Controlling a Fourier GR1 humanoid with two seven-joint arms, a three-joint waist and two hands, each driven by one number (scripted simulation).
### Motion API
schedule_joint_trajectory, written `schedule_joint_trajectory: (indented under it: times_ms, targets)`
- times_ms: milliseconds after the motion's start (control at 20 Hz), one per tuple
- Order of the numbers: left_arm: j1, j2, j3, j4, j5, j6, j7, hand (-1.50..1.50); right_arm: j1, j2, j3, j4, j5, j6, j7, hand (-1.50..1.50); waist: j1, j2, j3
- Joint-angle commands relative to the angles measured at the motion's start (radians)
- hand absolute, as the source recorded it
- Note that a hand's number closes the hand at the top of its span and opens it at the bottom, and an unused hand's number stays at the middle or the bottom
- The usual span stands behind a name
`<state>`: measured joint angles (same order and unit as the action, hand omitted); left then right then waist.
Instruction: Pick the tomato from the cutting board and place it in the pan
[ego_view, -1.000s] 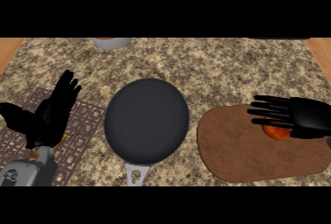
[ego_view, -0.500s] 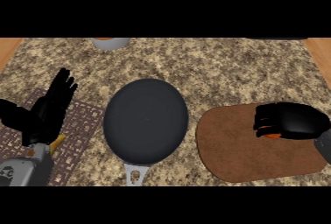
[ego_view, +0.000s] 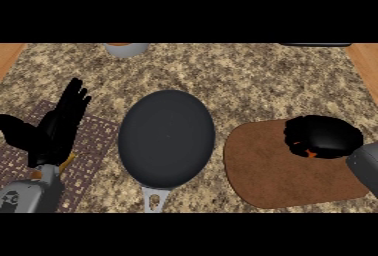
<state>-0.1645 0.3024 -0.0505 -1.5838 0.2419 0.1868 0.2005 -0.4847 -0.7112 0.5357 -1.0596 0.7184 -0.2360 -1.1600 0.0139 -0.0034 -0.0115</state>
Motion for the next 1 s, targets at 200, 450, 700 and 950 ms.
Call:
schedule_joint_trajectory:
  times_ms: [200, 450, 700, 950]
  targets:
    - [0.01, 0.006, 0.012, 0.013, -0.008, 0.011, -0.003, 0.0, 0.088, 0.213, -0.015, 0.077, -0.015, 0.136, 0.508, 1.5, -0.053, 0.001, -0.01]
    - [0.015, 0.014, 0.022, 0.016, -0.009, 0.016, 0.005, 0.0, 0.045, 0.304, -0.069, 0.042, 0.027, 0.104, 0.761, 1.5, -0.068, -0.04, -0.009]
    - [0.025, 0.012, 0.021, 0.031, -0.006, 0.017, 0.019, 0.0, -0.054, 0.395, -0.099, -0.03, 0.109, 0.052, 1.005, 1.5, -0.064, -0.07, -0.012]
    - [0.03, 0.011, 0.019, 0.037, -0.009, 0.017, 0.019, 0.0, -0.146, 0.542, -0.094, -0.079, 0.199, 0.016, 1.285, 1.5, -0.045, -0.076, -0.012]
